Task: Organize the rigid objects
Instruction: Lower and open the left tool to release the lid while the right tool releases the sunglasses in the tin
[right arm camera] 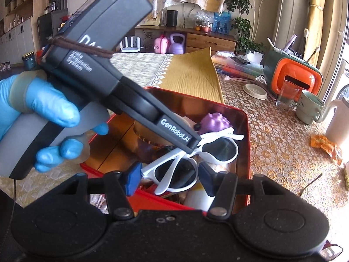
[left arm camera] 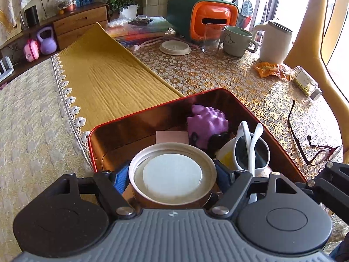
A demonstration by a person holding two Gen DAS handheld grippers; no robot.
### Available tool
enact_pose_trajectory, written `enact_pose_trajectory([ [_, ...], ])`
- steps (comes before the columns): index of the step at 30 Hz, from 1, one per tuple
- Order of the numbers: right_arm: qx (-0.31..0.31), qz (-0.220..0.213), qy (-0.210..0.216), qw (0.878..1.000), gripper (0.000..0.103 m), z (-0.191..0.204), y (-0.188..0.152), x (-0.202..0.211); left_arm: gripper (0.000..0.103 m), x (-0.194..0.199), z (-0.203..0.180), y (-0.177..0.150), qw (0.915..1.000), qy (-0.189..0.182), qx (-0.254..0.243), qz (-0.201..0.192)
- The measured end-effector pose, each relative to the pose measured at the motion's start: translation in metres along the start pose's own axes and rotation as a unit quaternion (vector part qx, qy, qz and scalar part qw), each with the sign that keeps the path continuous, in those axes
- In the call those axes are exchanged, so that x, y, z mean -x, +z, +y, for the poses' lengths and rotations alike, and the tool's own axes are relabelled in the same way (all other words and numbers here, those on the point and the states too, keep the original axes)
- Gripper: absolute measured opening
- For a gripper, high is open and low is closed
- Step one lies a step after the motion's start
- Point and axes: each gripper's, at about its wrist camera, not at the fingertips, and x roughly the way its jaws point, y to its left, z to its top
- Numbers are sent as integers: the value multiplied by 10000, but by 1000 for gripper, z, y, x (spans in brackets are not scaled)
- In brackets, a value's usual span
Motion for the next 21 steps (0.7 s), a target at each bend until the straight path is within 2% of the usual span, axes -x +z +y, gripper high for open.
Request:
enact_pose_trajectory([
  [14,3,-12,-153,9999,59,4,-1,9,78,28,8,-7,9995,-149,94,-275],
  [21,-284,-103,-182,9994,63,0,0,23,78,55,10,-17,9985,-92,-6,-539],
])
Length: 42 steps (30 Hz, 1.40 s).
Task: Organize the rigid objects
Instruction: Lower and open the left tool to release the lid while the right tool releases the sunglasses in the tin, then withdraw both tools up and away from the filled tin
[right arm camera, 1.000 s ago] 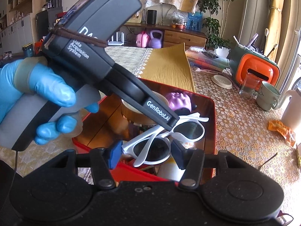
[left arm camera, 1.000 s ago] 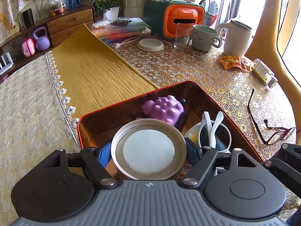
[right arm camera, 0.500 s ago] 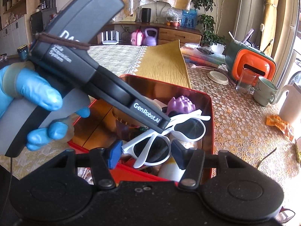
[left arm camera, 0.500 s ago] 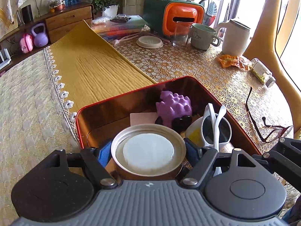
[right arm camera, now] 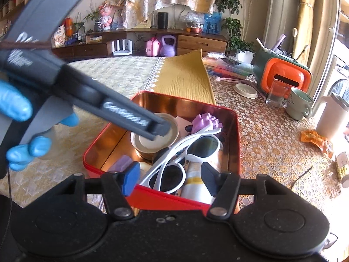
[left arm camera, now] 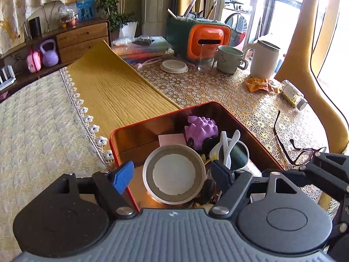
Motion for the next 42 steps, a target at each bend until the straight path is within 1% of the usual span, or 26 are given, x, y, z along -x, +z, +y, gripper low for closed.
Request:
enact_pose_trajectory([
  [7,-455,-197,86,9987,64,-7,5,20,78,33,2,-7,9995,42,-58,-301],
  [14,-699,-414,187,9965,70,-3,7,39,78,67,7,-16,9984,7,-12,-573],
  [22,-983,-736,265,9921,76,0,10,59,78,99,12,-33,9972,-7,-69,-749],
  [23,-1010,-769,270,9915,77,1,9,61,80,102,13,-35,9970,3,-64,-766],
  [24,-1049,-795,293,9909,79,2,9,62,84,106,14,-38,9969,5,-39,-788],
  [25,-1089,-822,312,9902,82,3,8,64,84,110,15,-40,9967,-8,-8,-812],
  [26,-1115,-850,329,9896,84,3,8,66,84,113,16,-42,9966,-14,18,-826],
  [31,-1184,-977,387,9874,88,8,2,75,84,125,23,-52,9962,-21,206,-850],
  [33,-1196,-1040,415,9865,92,10,0,79,84,129,25,-55,9959,-18,282,-863],
  [35,-1175,-1132,384,9859,97,12,-1,83,88,133,27,-57,9955,1,348,-880],
  [36,-1167,-1162,380,9856,98,13,-2,85,90,136,28,-58,9953,-10,371,-900],
  [39,-1188,-1229,370,9846,101,16,-5,90,93,143,29,-62,9943,-43,475,-953],
  [40,-1191,-1240,360,9845,103,17,-5,91,97,145,29,-62,9942,-25,486,-961],
  [42,-1194,-1265,341,9842,103,19,-6,93,100,149,28,-64,9938,-5,507,-993],
])
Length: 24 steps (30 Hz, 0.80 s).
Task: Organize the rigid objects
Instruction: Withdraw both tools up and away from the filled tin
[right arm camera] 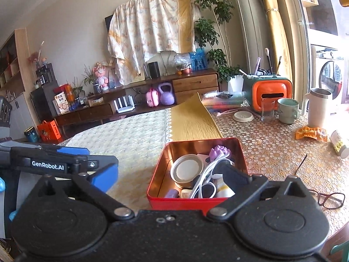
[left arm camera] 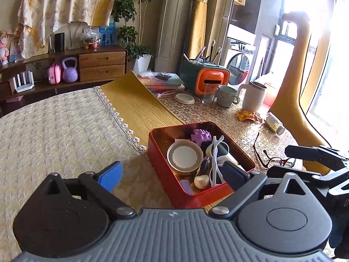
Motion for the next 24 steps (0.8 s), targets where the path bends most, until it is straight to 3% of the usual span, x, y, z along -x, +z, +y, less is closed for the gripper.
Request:
enact_pose_trajectory([
  [24,-162,-149,-76,9997,103,5,-7,17,103,16,-11,-8,9995,302,-130,9],
])
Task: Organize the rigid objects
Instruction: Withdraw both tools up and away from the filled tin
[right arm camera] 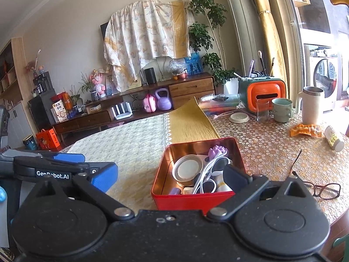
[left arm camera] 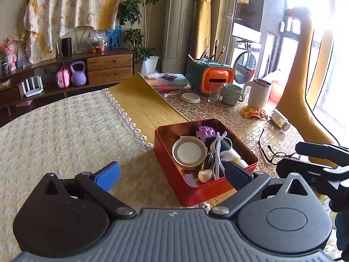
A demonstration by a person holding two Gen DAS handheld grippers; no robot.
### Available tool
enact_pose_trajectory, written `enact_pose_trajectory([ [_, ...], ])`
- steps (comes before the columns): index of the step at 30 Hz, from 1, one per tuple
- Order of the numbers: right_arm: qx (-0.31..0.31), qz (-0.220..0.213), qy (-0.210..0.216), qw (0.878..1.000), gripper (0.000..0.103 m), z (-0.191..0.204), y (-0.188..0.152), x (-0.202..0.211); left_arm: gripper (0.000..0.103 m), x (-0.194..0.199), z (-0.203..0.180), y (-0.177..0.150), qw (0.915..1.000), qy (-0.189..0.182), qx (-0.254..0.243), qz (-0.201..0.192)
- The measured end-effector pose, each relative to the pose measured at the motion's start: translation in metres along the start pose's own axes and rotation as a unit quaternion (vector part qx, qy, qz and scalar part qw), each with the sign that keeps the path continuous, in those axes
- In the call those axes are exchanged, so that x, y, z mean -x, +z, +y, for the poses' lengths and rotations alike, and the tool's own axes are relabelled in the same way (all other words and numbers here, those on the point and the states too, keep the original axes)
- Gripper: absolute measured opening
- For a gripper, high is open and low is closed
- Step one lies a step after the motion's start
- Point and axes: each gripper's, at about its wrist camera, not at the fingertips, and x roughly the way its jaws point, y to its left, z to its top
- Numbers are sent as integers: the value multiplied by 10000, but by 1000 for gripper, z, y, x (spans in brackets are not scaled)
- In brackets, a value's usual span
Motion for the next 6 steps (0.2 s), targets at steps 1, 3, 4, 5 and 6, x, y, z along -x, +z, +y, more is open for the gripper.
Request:
enact_pose_trajectory([
  [1,-3,-3,-6,10000,103,0,0,1,103,0,0,0,10000,9,9,5],
  [3,-12,0,-8,10000,103,1,0,1,103,0,1,0,10000,-1,25,19],
  [4,-14,-5,-7,10000,103,1,0,1,103,0,2,0,10000,-1,40,23],
  [5,-10,-6,-7,10000,103,1,0,1,103,1,2,-1,10000,1,50,16],
  [6,-10,-6,-7,10000,103,1,0,1,103,1,3,0,10000,-3,54,17],
])
